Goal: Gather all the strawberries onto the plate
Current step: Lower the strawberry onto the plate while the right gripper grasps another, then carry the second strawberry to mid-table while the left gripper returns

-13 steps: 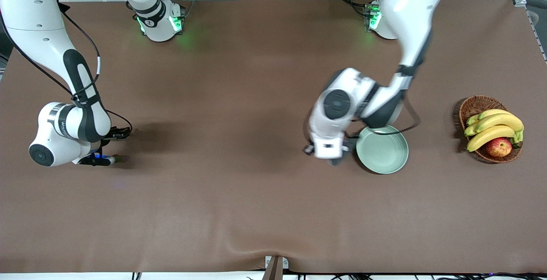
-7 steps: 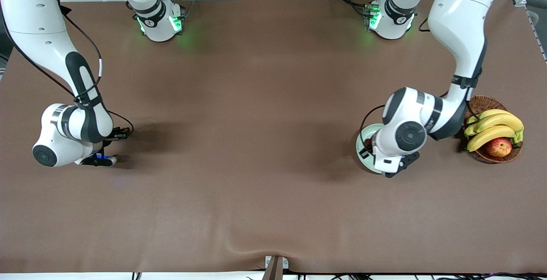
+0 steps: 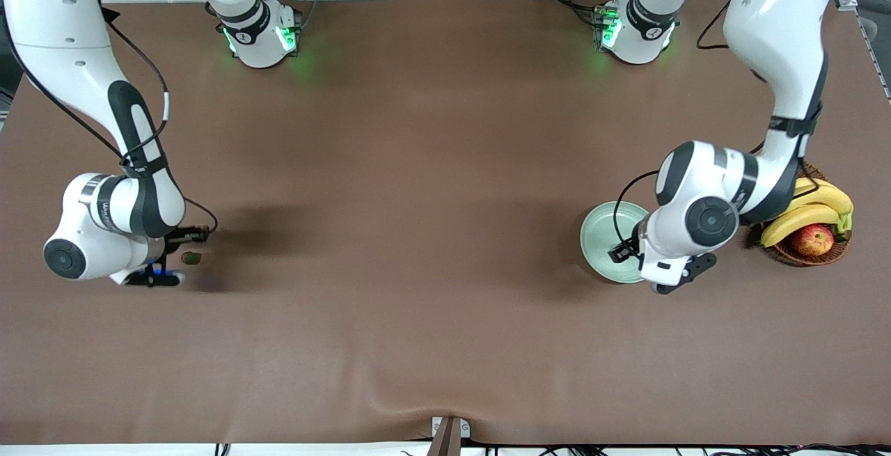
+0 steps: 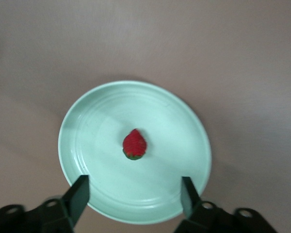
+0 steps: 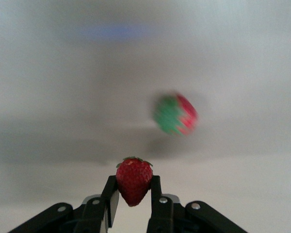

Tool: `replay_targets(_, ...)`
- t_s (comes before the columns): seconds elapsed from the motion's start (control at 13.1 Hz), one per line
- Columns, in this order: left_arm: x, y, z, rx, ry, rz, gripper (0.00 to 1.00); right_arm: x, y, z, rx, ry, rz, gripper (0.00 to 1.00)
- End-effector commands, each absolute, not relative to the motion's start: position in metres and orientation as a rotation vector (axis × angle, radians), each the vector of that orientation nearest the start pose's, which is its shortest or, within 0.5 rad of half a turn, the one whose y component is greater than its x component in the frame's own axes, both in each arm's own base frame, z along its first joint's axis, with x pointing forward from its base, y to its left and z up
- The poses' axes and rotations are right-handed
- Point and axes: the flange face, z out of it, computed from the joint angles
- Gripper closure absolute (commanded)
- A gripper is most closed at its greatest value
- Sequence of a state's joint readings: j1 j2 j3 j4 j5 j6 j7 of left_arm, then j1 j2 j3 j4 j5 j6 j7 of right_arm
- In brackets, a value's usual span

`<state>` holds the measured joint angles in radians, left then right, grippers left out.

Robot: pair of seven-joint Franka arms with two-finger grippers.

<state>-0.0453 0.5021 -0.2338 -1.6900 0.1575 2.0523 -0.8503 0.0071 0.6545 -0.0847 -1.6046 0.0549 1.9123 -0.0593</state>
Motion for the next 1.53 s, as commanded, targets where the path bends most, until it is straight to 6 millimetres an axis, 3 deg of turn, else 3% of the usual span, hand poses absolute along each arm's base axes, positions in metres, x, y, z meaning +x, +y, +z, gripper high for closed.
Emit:
replay_targets(0.0, 0.621, -0.174, 0.388, -2.984, -0.714, 0.000, 0.00, 0.666, 0.074, 0.260, -3.087, 0.159, 0.455, 1.00)
replay_targets(0.15, 0.613, -0.176, 0.440, -3.010, -0.654, -0.086, 0.00, 0.653, 0.169, 0.266, -3.006, 0.301, 0.457, 1.00)
replay_targets(0.38, 0.602, -0.172, 0.494, -3.013, -0.520, -0.084, 0.00, 0.617, 0.303, 0.262, -2.832, 0.410, 0.478, 1.00)
replay_targets(0.61, 0.596, -0.177, 0.512, -3.003, -0.470, -0.033, 0.00, 0.583, 0.392, 0.246, -2.752, 0.407, 0.404, 1.00)
replay_targets(0.69, 0.592, -0.175, 0.513, -2.999, -0.442, -0.017, 0.00, 0.573, 0.413, 0.236, -2.747, 0.392, 0.375, 1.00)
replay_targets(0.84, 0.591, -0.173, 0.513, -3.000, -0.409, -0.009, 0.00, 0.553, 0.445, 0.206, -2.752, 0.369, 0.324, 1.00)
replay_targets(0.99, 0.586, -0.188, 0.506, -2.998, -0.390, 0.021, 0.00, 0.547, 0.455, 0.194, -2.747, 0.374, 0.279, 0.95)
replay_targets(1.15, 0.581, -0.217, 0.493, -3.033, -0.392, 0.060, 0.00, 0.548, 0.454, 0.193, -2.747, 0.375, 0.278, 0.34)
replay_targets(1.22, 0.579, -0.232, 0.486, -3.049, -0.408, 0.069, 0.00, 0.548, 0.454, 0.193, -2.748, 0.371, 0.277, 0.11)
replay_targets(1.3, 0.577, -0.254, 0.476, -3.073, -0.427, 0.078, 0.00, 0.552, 0.452, 0.199, -2.740, 0.381, 0.270, 0.00)
replay_targets(1.45, 0.566, -0.305, 0.451, -3.086, -0.500, 0.075, 0.00, 0.565, 0.439, 0.213, -2.725, 0.396, 0.251, 0.00)
